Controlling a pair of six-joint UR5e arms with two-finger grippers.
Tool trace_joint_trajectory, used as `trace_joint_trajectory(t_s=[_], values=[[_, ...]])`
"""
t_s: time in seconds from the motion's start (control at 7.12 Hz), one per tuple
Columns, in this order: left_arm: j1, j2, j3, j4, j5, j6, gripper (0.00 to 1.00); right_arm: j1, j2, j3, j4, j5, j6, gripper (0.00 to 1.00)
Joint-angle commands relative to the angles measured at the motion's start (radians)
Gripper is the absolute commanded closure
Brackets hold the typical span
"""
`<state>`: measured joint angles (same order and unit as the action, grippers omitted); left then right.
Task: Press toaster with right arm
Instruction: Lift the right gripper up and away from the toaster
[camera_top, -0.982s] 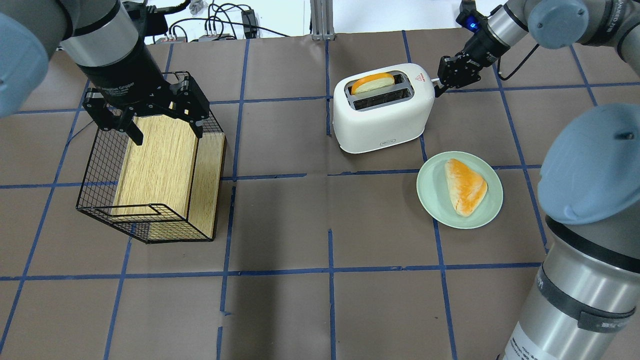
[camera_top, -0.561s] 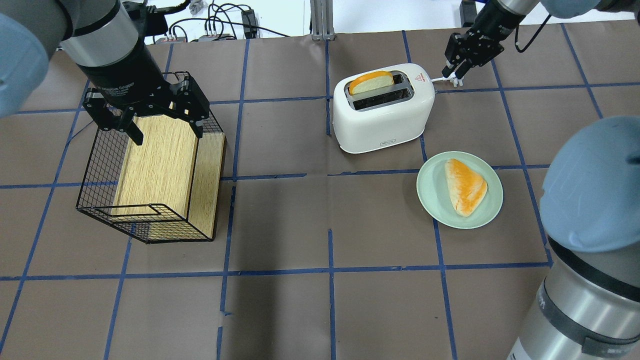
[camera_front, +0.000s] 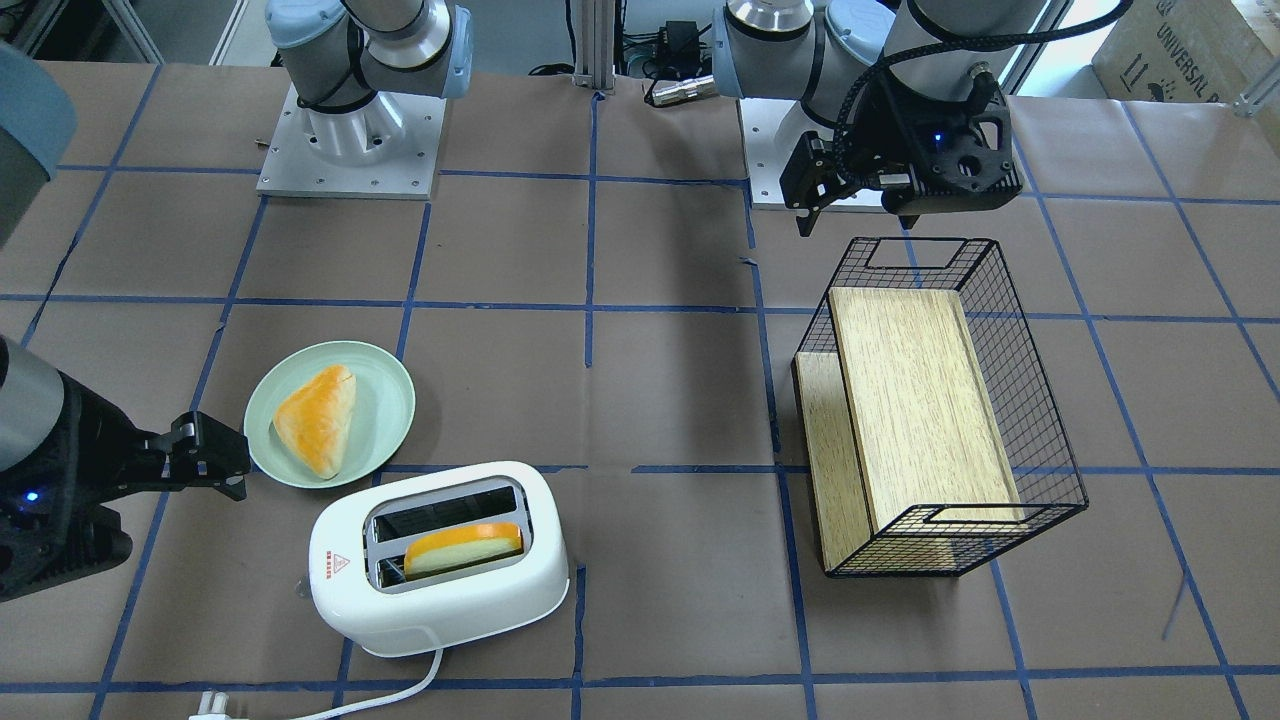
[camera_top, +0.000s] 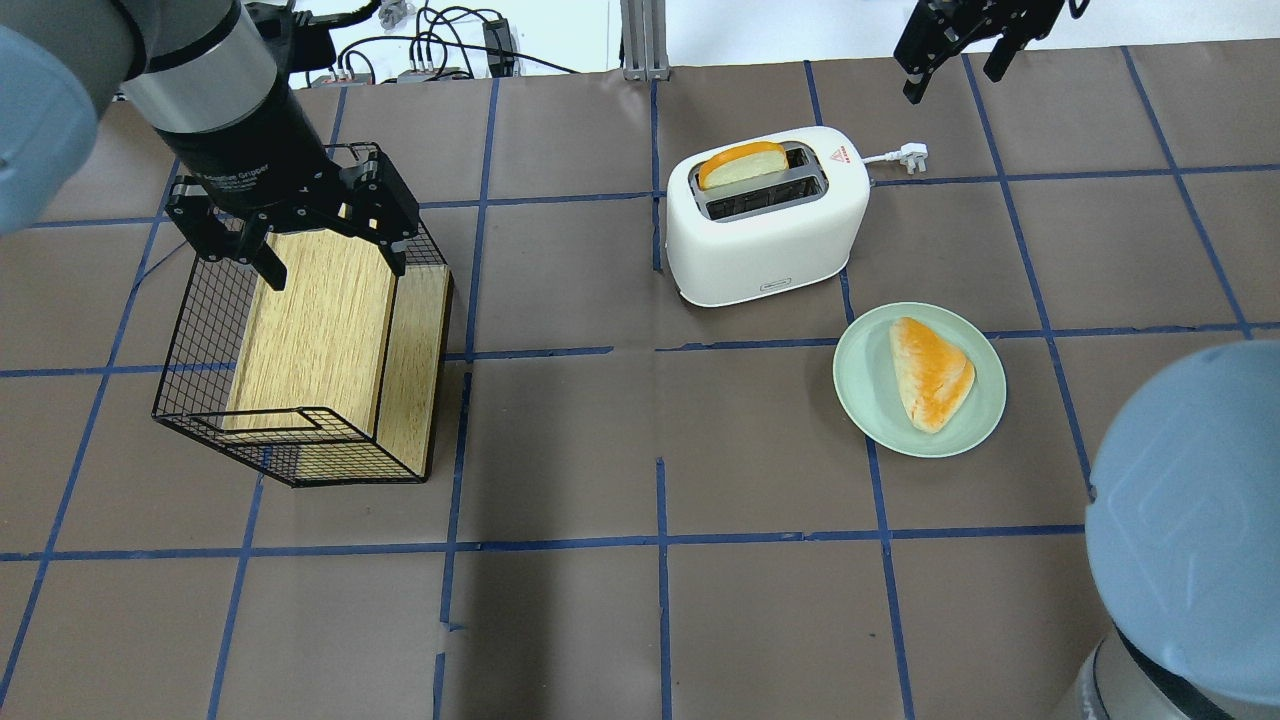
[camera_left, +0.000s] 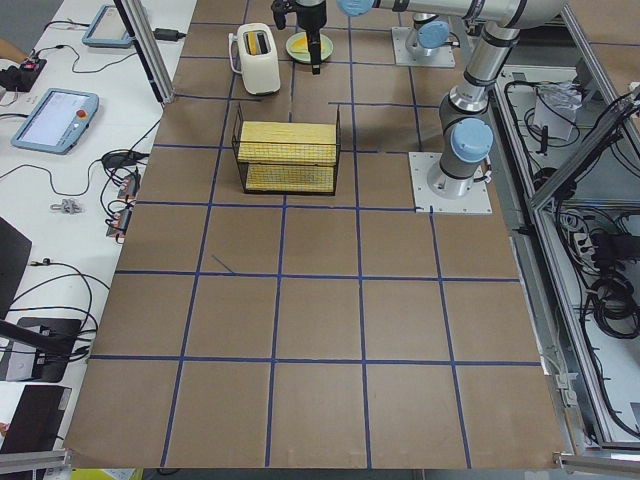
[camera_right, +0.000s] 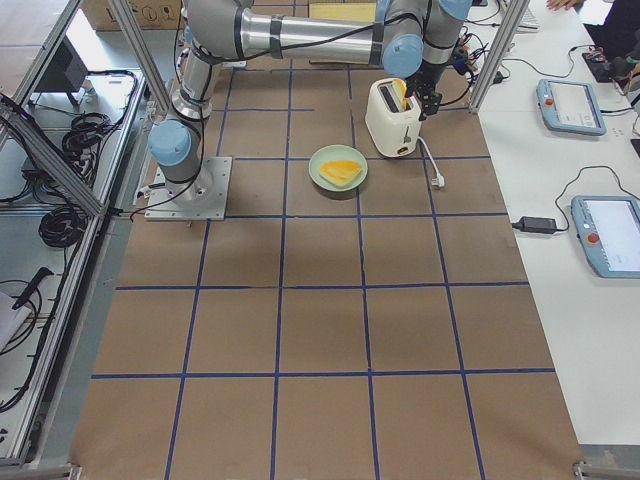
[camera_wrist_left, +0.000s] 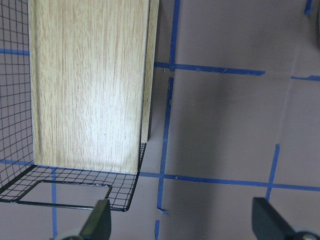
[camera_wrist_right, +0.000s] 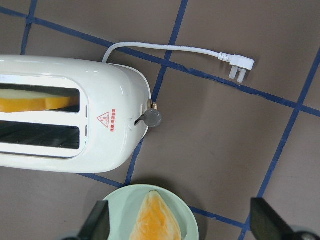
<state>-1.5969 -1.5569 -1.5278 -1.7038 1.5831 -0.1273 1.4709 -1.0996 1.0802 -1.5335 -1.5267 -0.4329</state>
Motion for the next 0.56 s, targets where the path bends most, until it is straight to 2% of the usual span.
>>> trace_joint_trajectory(t_s=[0.0, 0.28, 0.42], values=[[0.000, 0.000, 0.000, 0.000, 0.000, 0.000, 0.00, 0.022, -0.020, -0.003, 0.000, -0.007, 0.009, 0.00], [0.000, 0.000, 0.000, 0.000, 0.000, 0.000, 0.00, 0.037, -0.099, 0.021, 0.050, -0.003, 0.144, 0.00], [0.000, 0.000, 0.001, 0.000, 0.000, 0.000, 0.00, 0.049, -0.155, 0.071, 0.058, -0.009, 0.213, 0.00]])
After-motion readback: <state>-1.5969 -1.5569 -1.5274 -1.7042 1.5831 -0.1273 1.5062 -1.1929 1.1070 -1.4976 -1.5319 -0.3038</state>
